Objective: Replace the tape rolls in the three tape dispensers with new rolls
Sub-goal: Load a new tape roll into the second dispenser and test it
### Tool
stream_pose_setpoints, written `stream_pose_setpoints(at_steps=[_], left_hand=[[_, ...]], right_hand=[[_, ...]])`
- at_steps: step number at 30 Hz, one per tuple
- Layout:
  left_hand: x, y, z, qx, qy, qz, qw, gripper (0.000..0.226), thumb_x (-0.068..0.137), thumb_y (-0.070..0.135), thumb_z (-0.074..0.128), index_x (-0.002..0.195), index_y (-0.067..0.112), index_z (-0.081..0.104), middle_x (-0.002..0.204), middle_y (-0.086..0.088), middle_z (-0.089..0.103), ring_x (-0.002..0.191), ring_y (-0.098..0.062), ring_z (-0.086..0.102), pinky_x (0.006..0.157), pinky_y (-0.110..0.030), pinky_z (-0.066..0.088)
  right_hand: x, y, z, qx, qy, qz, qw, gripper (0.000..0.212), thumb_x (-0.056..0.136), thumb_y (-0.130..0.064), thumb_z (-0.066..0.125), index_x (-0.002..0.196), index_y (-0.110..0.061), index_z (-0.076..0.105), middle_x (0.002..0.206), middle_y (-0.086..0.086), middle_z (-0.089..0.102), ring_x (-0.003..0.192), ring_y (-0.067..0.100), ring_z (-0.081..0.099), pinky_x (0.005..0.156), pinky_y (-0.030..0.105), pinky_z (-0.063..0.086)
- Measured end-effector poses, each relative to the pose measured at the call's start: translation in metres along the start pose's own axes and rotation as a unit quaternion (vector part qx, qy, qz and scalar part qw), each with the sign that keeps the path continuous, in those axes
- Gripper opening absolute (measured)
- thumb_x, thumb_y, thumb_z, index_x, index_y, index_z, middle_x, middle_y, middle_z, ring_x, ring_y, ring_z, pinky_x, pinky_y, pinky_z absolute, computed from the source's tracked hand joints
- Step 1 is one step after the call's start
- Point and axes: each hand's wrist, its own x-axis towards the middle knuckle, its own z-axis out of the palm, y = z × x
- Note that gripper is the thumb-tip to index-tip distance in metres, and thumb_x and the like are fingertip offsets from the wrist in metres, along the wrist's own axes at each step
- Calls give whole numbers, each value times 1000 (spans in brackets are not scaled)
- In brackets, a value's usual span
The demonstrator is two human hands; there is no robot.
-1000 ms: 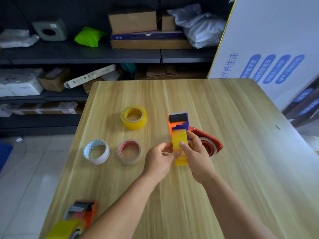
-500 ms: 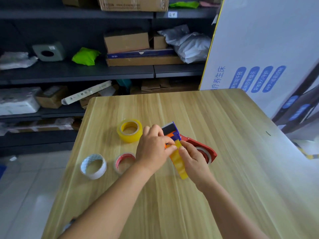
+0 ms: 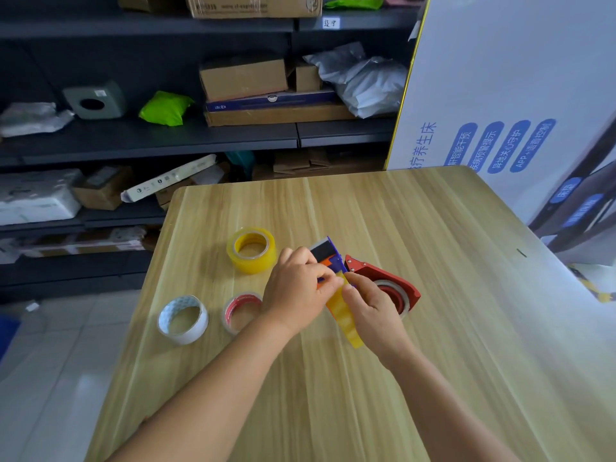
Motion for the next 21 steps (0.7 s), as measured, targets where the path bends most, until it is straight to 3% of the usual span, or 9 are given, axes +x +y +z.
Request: stream_pose_setpoints(at_steps=[6,10,13,17,21], left_hand=[[-5,3,8,-2,39,-44,998,17,82,23,63,70,15,72,76,-1,54,83,-25,50,66,-37,49],[-4,2,6,31,19,-55,998,22,93,21,50,88,10,68,95,-6,56,98,-26,50,75,-37,45],[2,-2,-1,42,-5,-71,997,26,97,21,43,97,8,65,106,-8,52,104,-26,50,74,-36,42],[11,-3,-14,67,-82,-104,989,25,96,19,45,98,6,65,107,-11,52,95,-30,58,73,-32,40],[16,-8,-19,-3,-121,-159,980,28,95,17,43,85,4,66,100,-13,53,88,-32,59,72,-33,43]], right_hand=[[-3,-2,3,-64,-11,-3,998,35,97,-34,47,130,-29,53,97,-7,66,91,4,59,76,21,45],[-2,-4,3,-75,-12,3,997,30,95,-29,47,124,-29,56,86,-7,63,79,4,57,65,21,43],[4,-7,4,-97,-3,12,995,29,92,-23,46,118,-26,59,71,-11,55,66,4,51,56,19,34],[10,-13,4,-155,0,16,988,26,90,-29,46,110,-26,62,77,-6,60,70,10,56,58,26,39],[11,-14,6,-179,-1,19,984,28,89,-39,49,108,-26,64,91,-4,66,80,14,60,65,28,44]])
